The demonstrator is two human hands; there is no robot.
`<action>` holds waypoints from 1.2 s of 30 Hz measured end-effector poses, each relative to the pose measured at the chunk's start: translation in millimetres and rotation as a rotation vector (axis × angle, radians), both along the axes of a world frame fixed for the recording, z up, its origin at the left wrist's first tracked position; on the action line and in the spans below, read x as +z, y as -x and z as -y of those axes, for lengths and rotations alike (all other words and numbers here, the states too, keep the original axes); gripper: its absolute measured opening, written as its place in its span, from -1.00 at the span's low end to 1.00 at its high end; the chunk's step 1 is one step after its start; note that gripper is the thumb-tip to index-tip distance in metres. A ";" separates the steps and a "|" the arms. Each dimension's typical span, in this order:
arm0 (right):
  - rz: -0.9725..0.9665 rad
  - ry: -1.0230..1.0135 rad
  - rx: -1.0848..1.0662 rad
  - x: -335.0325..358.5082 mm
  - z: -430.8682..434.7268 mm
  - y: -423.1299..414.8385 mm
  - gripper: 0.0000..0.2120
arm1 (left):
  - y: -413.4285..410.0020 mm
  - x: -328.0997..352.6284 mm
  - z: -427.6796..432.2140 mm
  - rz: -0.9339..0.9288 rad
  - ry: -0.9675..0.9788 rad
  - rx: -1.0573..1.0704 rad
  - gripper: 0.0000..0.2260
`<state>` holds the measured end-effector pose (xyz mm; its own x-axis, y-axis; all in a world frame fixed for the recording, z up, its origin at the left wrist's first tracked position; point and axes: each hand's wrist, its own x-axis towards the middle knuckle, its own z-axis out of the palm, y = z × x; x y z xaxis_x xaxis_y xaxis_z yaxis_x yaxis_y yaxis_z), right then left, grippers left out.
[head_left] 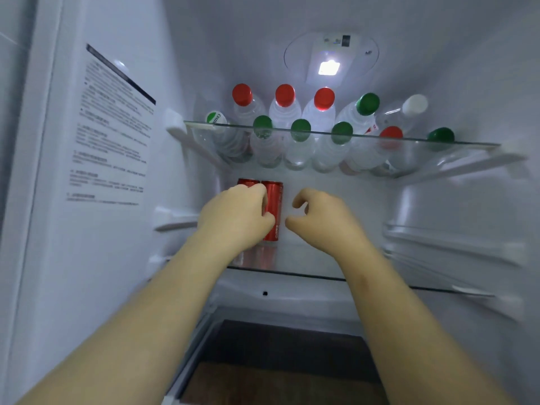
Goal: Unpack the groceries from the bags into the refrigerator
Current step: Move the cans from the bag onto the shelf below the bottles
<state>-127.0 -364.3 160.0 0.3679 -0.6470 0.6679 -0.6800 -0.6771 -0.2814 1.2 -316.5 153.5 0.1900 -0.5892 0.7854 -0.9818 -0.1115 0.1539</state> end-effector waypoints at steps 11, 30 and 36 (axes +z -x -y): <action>0.081 0.044 0.007 -92.8 -64.7 63.1 -0.65 | 46.6 -89.0 -71.7 -0.027 0.217 -0.226 -0.87; 0.101 -0.224 -0.204 -248.0 -111.0 127.6 -0.68 | 109.1 -243.8 -79.8 -0.229 -0.168 -0.475 -0.73; 0.155 -0.328 -0.421 -293.6 -154.7 146.1 -0.69 | 122.5 -284.9 -86.6 -0.173 -0.343 -0.665 -0.80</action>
